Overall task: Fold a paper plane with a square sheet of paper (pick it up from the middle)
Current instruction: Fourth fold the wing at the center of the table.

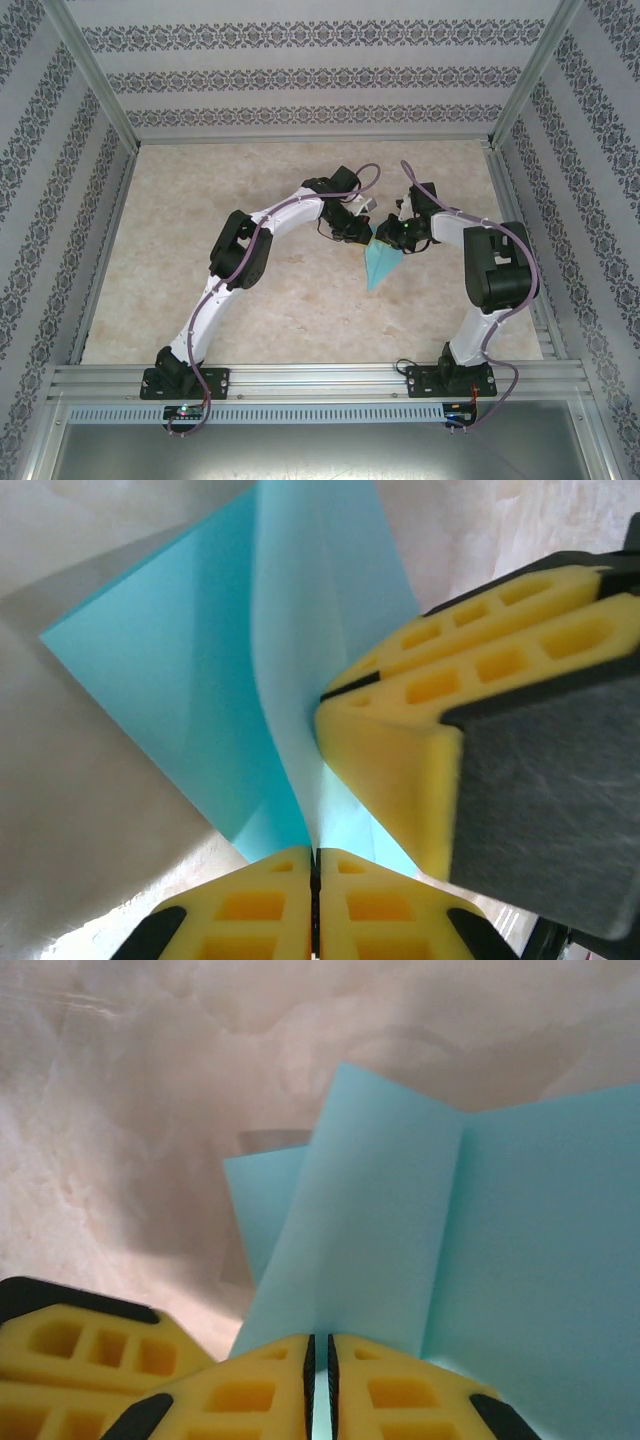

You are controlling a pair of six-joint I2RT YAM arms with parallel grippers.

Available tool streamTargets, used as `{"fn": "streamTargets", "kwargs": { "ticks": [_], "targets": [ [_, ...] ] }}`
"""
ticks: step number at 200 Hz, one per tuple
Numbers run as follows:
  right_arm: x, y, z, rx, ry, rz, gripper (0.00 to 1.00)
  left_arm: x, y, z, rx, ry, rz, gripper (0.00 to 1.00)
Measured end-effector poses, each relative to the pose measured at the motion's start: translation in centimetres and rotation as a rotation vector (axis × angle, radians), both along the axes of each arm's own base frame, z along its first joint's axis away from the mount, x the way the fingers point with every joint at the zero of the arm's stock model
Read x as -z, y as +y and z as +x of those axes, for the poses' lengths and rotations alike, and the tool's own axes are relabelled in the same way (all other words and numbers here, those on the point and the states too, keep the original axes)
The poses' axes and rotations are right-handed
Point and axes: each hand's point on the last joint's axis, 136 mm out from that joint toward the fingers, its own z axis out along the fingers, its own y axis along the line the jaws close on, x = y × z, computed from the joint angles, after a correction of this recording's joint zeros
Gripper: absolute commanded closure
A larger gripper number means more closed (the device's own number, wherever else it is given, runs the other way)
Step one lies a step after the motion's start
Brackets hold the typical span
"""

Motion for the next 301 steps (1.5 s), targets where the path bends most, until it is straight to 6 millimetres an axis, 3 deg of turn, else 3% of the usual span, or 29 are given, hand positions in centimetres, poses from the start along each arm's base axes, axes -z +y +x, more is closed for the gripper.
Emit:
{"fn": "streamTargets", "kwargs": {
  "ticks": [99, 158, 188, 231, 301],
  "targets": [
    [1.1, -0.8, -0.2, 0.021, 0.029, -0.050, 0.86, 0.0, 0.6, 0.1, -0.005, -0.021, 0.040, 0.70],
    [1.1, -0.8, -0.2, 0.021, 0.029, -0.050, 0.87, -2.1, 2.5, -3.2, -0.025, -0.060, 0.086, 0.64],
    [1.1, -0.8, -0.2, 0.021, 0.029, -0.050, 0.87, -2.7, 1.8, -5.4, -0.033, -0.072, 0.066, 0.62],
    [1.2, -0.8, -0.2, 0.019, 0.028, -0.051, 0.87, -0.9, 0.4, -7.5, -0.041, -0.050, 0.059, 0.62],
    [1.2, -0.8, -0.2, 0.018, 0.027, -0.051, 0.88, -0.7, -0.3, -7.2, -0.065, -0.071, 0.052, 0.62]
  ]
}}
